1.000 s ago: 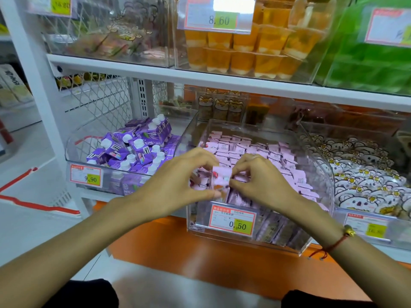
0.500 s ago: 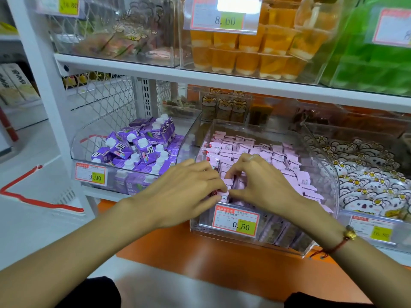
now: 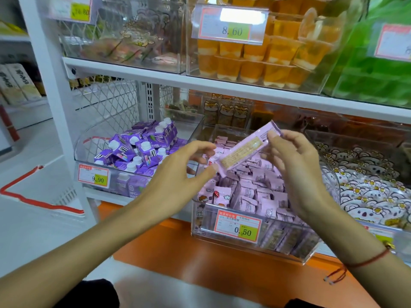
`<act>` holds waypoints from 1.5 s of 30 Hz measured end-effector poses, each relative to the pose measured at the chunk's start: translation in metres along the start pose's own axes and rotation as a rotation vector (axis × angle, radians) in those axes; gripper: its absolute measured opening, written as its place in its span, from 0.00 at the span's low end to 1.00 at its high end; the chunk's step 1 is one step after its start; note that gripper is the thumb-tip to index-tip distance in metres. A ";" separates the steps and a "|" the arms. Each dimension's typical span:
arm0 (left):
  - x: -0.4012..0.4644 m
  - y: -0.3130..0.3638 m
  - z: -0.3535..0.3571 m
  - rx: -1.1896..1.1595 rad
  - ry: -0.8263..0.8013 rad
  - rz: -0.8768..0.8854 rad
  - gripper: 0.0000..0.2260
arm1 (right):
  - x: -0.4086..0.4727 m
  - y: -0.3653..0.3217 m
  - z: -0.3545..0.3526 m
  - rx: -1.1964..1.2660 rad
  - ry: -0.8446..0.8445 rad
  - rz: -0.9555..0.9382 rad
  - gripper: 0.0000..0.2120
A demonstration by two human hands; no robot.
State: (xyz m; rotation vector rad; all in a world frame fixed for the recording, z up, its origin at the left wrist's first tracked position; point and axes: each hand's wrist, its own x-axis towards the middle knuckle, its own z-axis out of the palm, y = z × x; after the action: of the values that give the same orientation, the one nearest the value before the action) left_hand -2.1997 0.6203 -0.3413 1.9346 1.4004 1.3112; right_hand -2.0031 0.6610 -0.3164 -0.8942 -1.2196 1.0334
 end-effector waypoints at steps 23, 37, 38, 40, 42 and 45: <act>0.006 0.009 -0.008 -0.505 -0.009 -0.327 0.14 | -0.006 0.008 0.005 -0.016 -0.355 0.217 0.18; 0.014 -0.008 0.001 0.325 -0.036 0.272 0.14 | -0.005 0.030 -0.008 -1.043 -0.590 -0.216 0.13; 0.015 -0.007 0.002 0.366 -0.074 0.288 0.14 | -0.005 0.030 -0.009 -1.059 -0.577 -0.220 0.14; 0.019 -0.006 0.003 0.438 -0.147 0.304 0.15 | -0.006 0.028 -0.011 -1.077 -0.530 -0.249 0.13; 0.024 -0.007 0.005 0.493 -0.223 0.297 0.15 | -0.006 0.025 -0.013 -1.087 -0.484 -0.307 0.09; 0.029 -0.012 0.012 0.652 -0.379 0.281 0.14 | -0.002 0.021 -0.020 -1.068 -0.458 -0.320 0.06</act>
State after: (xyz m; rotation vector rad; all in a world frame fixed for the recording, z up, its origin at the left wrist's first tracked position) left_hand -2.1943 0.6535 -0.3430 2.7054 1.5062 0.5476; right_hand -1.9867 0.6656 -0.3399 -1.2159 -2.2998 0.2575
